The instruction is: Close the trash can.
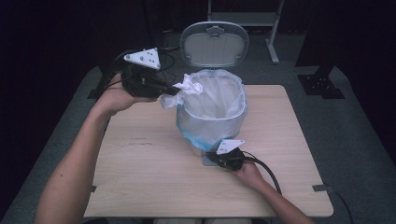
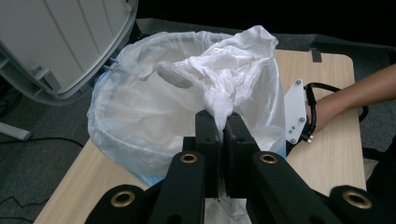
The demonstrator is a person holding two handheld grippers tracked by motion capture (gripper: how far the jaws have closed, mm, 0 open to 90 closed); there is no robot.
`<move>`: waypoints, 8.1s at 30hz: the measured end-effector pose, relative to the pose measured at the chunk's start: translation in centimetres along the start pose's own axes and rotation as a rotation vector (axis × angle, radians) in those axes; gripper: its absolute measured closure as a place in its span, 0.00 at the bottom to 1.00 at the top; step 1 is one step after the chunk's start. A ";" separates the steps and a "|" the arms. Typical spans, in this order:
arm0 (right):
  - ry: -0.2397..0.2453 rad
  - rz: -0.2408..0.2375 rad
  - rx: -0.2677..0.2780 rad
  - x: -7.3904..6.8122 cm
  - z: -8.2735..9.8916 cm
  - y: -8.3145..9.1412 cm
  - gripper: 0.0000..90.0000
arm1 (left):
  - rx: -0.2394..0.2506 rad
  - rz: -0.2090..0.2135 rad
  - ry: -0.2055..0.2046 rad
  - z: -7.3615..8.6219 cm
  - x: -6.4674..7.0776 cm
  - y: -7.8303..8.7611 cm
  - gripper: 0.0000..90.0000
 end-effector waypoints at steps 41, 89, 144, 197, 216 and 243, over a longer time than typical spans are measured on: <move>-0.002 0.001 -0.001 0.0 0.0 0.0 1.00 | -0.032 0.025 -0.061 -4.0 -0.2 -4.6 0.96; -0.001 0.002 0.000 0.0 0.0 0.0 1.00 | -0.114 -0.010 -0.053 -3.4 -1.0 -9.8 0.82; -0.005 0.004 0.002 0.0 0.0 0.0 1.00 | 0.029 -0.033 0.039 0.4 0.0 -3.6 0.52; -0.015 0.050 -0.018 -0.2 -0.1 0.1 1.00 | 0.064 -0.064 0.206 12.6 0.9 -1.6 0.42; -0.094 0.047 0.053 -0.9 2.4 7.8 0.87 | 0.059 -0.061 0.238 15.5 1.7 -2.3 0.39; -0.248 0.090 0.075 1.3 6.5 13.4 0.65 | 0.036 -0.089 0.239 17.8 3.4 -3.9 0.32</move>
Point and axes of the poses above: each handheld gripper's, and its own axes: y roughly backward along the jaws, z roughly out of its underside, x roughly to its right, the point moved 9 cm from there along -y, roughly forward along the jaws, and after that the axes turned 8 degrees about -z, right-handed, at the moved point
